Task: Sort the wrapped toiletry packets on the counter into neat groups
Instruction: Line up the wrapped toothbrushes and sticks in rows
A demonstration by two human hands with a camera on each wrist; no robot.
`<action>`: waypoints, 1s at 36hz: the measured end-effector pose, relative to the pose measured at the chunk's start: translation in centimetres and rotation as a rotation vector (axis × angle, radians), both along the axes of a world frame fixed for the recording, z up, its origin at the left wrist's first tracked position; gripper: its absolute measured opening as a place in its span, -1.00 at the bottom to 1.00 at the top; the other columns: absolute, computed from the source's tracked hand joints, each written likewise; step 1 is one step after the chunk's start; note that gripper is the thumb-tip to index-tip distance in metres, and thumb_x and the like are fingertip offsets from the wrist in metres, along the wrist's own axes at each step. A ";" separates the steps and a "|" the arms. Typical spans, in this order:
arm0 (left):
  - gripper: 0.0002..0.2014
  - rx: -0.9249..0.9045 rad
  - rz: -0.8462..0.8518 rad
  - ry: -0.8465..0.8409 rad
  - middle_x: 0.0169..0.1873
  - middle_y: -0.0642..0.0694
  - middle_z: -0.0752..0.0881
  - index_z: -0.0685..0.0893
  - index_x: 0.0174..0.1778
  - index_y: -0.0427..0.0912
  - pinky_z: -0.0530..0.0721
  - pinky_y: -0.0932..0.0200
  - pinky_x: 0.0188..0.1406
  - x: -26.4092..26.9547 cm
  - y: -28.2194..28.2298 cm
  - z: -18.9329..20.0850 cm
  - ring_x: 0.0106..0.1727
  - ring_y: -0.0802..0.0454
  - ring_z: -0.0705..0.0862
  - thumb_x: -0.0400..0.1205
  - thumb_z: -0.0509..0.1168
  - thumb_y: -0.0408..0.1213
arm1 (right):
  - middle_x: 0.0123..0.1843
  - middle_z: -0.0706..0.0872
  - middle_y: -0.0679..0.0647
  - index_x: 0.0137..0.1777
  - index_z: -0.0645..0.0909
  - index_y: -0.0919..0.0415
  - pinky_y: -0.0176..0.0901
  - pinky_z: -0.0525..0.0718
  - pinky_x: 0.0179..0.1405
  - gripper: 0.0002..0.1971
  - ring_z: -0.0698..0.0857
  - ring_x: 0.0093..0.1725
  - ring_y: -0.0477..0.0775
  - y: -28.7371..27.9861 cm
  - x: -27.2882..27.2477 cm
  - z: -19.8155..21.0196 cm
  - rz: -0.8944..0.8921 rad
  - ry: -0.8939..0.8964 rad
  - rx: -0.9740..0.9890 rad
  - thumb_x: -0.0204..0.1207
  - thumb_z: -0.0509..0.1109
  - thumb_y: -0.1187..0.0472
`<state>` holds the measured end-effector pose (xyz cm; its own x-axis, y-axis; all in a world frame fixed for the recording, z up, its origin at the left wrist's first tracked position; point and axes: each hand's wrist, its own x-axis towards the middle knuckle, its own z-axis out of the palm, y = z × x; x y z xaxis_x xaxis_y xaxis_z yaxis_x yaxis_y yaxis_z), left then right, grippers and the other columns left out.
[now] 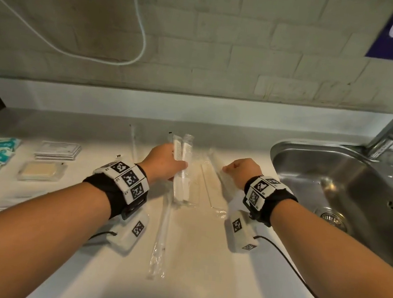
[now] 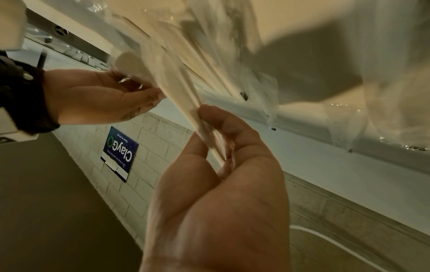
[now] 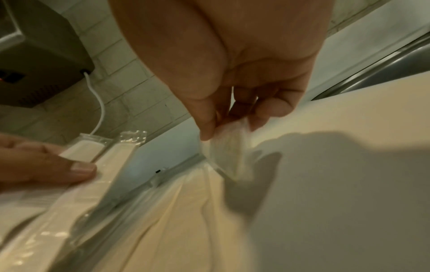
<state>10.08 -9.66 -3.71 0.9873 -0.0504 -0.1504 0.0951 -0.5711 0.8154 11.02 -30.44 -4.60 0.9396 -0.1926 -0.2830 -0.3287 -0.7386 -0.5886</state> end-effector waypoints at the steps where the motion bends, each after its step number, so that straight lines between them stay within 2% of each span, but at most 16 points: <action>1: -0.67 -0.004 0.004 0.004 0.09 -0.21 0.75 0.63 0.32 -0.20 0.82 -0.06 -0.10 0.0 0.1 0.0 -0.01 -0.15 0.78 0.62 0.38 -0.36 | -0.01 0.80 0.17 0.02 0.75 0.30 -0.11 0.68 -0.04 -0.74 0.74 -0.04 0.15 -0.3 -0.1 0.0 -0.002 0.005 -0.013 0.58 0.34 0.11; 4: -0.68 -0.008 0.005 0.013 0.09 -0.22 0.75 0.63 0.31 -0.21 0.82 -0.09 -0.07 -0.1 0.1 0.1 -0.01 -0.16 0.78 0.62 0.38 -0.36 | 0.05 0.80 0.17 -0.06 0.70 0.25 -0.10 0.68 -0.01 -0.83 0.75 0.02 0.16 -0.8 -0.4 -0.3 -0.016 0.018 -0.032 0.51 0.46 0.14; 5: -0.68 -0.004 0.004 0.015 0.10 -0.22 0.76 0.63 0.31 -0.22 0.82 -0.08 -0.08 -0.1 0.1 0.1 -0.01 -0.16 0.78 0.62 0.38 -0.36 | 0.08 0.79 0.18 -0.03 0.68 0.25 -0.10 0.68 0.02 -0.81 0.74 0.05 0.16 -0.8 -0.6 -0.4 -0.006 0.035 -0.058 0.49 0.49 0.12; 8: -0.66 0.003 0.006 0.024 0.09 -0.22 0.75 0.63 0.32 -0.23 0.80 0.01 -0.17 -0.2 0.3 0.1 -0.02 -0.16 0.78 0.62 0.39 -0.36 | 0.16 0.74 0.18 0.18 0.63 0.30 -0.08 0.68 0.08 -0.61 0.72 0.13 0.19 -0.7 -1.2 -0.6 0.013 0.066 -0.167 0.48 0.52 0.05; 11: -0.68 0.006 0.023 0.036 0.05 -0.21 0.76 0.63 0.28 -0.21 0.82 -0.02 -0.17 -0.2 0.6 -0.1 -0.05 -0.15 0.79 0.60 0.41 -0.34 | 0.27 0.64 0.15 0.33 0.54 0.21 -0.06 0.67 0.12 -0.56 0.67 0.21 0.21 0.0 -1.4 -0.5 0.043 0.015 -0.181 0.49 0.48 0.14; 13: -0.66 0.014 0.042 0.037 0.03 -0.21 0.75 0.60 0.26 -0.19 0.83 -0.07 -0.16 -0.3 0.7 -0.1 -0.08 -0.15 0.79 0.58 0.44 -0.34 | 0.33 0.59 0.13 0.38 0.50 0.14 -0.01 0.65 0.24 -0.56 0.63 0.25 0.19 1.0 -1.5 -0.3 0.129 -0.031 -0.192 0.51 0.45 0.16; 16: -0.55 0.049 0.068 0.028 0.05 -0.20 0.72 0.51 0.29 -0.21 0.83 -0.14 -0.17 -0.3 0.6 0.1 -0.08 -0.16 0.78 0.52 0.49 -0.34 | 0.41 0.56 0.12 0.42 0.50 -0.01 0.10 0.60 0.33 -0.56 0.55 0.35 0.18 3.1 -1.9 0.0 0.353 -0.083 -0.261 0.54 0.40 0.00; 18: -0.48 0.073 0.082 0.022 0.06 -0.21 0.69 0.45 0.32 -0.23 0.82 -0.17 -0.17 -0.3 0.4 0.1 -0.05 -0.18 0.77 0.48 0.50 -0.35 | 0.50 0.46 0.10 0.51 0.42 -0.11 0.21 0.54 0.39 -0.49 0.41 0.47 0.22 4.5 -2.6 0.1 0.521 -0.044 -0.350 0.56 0.35 -0.08; 19: -0.44 0.081 0.084 0.023 0.08 -0.22 0.68 0.42 0.33 -0.24 0.82 -0.18 -0.17 -0.3 0.2 0.1 -0.03 -0.19 0.76 0.47 0.51 -0.36 | 0.53 0.42 0.09 0.53 0.39 -0.13 0.23 0.51 0.40 -0.48 0.36 0.51 0.24 5.0 -2.9 0.1 0.594 -0.009 -0.407 0.57 0.33 -0.09; 21: -0.38 0.100 0.080 0.034 0.09 -0.24 0.67 0.38 0.38 -0.25 0.82 -0.19 -0.17 -0.1 -0.2 -0.1 -0.03 -0.21 0.76 0.46 0.52 -0.38 | 0.51 0.43 0.15 0.52 0.41 -0.01 0.17 0.46 0.42 -0.53 0.35 0.52 0.25 5.6 -3.4 0.3 0.695 0.058 -0.491 0.63 0.25 -0.04; 23: -0.30 0.125 0.066 0.046 0.08 -0.24 0.66 0.31 0.46 -0.26 0.83 -0.17 -0.17 0.0 -0.6 -0.2 -0.04 -0.21 0.76 0.46 0.51 -0.39 | 0.50 0.46 0.20 0.52 0.40 0.14 0.07 0.40 0.41 -0.55 0.38 0.50 0.23 5.5 -3.6 0.4 0.706 0.068 -0.486 0.68 0.19 0.02; 24: -0.26 0.140 0.058 0.046 0.07 -0.24 0.66 0.26 0.50 -0.28 0.83 -0.16 -0.15 0.1 -0.8 -0.2 -0.03 -0.21 0.76 0.46 0.51 -0.40 | 0.51 0.45 0.19 0.54 0.40 0.14 0.06 0.40 0.41 -0.54 0.38 0.50 0.22 5.2 -3.6 0.4 0.697 0.070 -0.473 0.68 0.20 0.03; 27: -0.12 0.195 0.029 0.054 0.11 -0.24 0.66 0.14 0.61 -0.27 0.82 -0.12 -0.10 0.3 -1.7 -0.3 0.01 -0.20 0.75 0.46 0.52 -0.38 | 0.60 0.35 0.07 0.58 0.38 -0.04 0.11 0.43 0.45 -0.46 0.36 0.52 0.20 3.9 -3.6 -0.1 0.649 0.057 -0.400 0.60 0.32 0.00; 29: -0.13 0.257 -0.001 0.075 0.16 -0.26 0.66 0.13 0.61 -0.33 0.80 -0.02 -0.06 0.5 -2.3 -0.4 0.06 -0.19 0.74 0.48 0.52 -0.34 | 0.62 0.32 0.00 0.59 0.36 -0.11 0.13 0.43 0.49 -0.42 0.36 0.53 0.16 3.1 -3.7 -0.3 0.623 0.058 -0.364 0.57 0.36 -0.02; 31: -0.18 0.321 -0.029 0.077 0.20 -0.26 0.64 0.18 0.57 -0.37 0.69 0.09 -0.09 0.5 -2.9 -0.6 0.15 -0.18 0.70 0.50 0.51 -0.29 | 0.62 0.32 -0.03 0.58 0.37 -0.11 0.09 0.42 0.50 -0.42 0.38 0.53 0.12 2.0 -3.8 -0.3 0.601 0.061 -0.350 0.56 0.38 -0.01; 36: -0.22 0.344 -0.049 0.087 0.24 -0.23 0.62 0.25 0.50 -0.32 0.58 0.12 -0.08 0.4 -4.4 -1.0 0.21 -0.18 0.66 0.49 0.54 -0.20 | 0.59 0.41 -0.03 0.56 0.42 -0.04 -0.04 0.41 0.45 -0.43 0.45 0.51 0.08 0.3 -4.1 -0.2 0.575 0.055 -0.306 0.54 0.42 0.05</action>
<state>10.50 -14.09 -4.75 0.9678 -0.0291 -0.2501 0.1213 -0.8166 0.5643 6.96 -30.09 -4.79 0.9024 0.2573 -0.3456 0.1454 -0.9369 -0.3178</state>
